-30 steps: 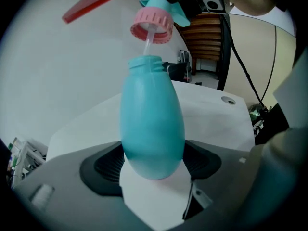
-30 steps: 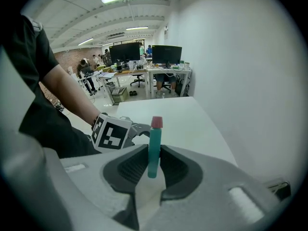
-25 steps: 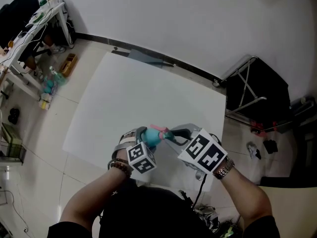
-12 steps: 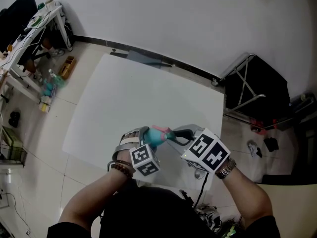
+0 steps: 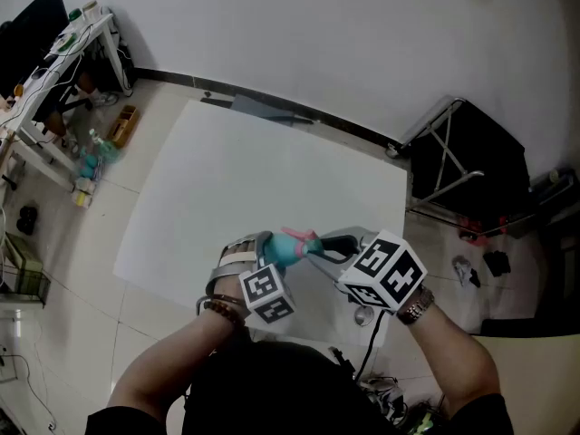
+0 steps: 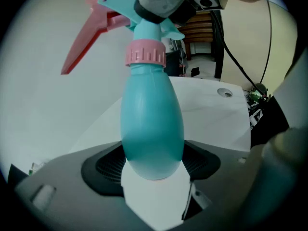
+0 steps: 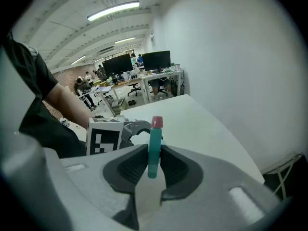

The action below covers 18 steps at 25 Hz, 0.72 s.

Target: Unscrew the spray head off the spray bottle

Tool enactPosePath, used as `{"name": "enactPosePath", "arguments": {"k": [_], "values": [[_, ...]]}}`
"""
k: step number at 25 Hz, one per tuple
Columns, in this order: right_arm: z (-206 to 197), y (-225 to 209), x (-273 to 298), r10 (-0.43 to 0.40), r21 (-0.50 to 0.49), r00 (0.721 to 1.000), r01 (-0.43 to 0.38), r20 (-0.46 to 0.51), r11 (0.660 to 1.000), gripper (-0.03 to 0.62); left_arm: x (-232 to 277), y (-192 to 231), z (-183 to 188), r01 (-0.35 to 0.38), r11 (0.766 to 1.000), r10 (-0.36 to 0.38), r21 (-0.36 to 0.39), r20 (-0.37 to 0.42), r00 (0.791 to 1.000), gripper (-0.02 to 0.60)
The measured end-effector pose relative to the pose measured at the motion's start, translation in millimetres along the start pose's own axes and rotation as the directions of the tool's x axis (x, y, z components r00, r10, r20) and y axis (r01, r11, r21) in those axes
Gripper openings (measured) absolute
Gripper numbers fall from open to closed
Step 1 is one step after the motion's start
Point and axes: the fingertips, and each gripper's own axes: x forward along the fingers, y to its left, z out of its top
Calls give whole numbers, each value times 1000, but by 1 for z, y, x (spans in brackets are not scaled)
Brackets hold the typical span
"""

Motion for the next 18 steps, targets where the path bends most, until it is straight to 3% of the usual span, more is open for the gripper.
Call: {"name": "enactPosePath", "arguments": {"k": [6, 18], "values": [[-1, 1, -1, -23, 24, 1000, 23, 13, 999, 74, 0, -3, 0, 7, 1000, -7, -16, -3, 1000, 390], [-4, 9, -5, -75, -146, 997, 77, 21, 986, 138, -5, -13, 7, 34, 998, -31, -53, 59, 998, 391]]}}
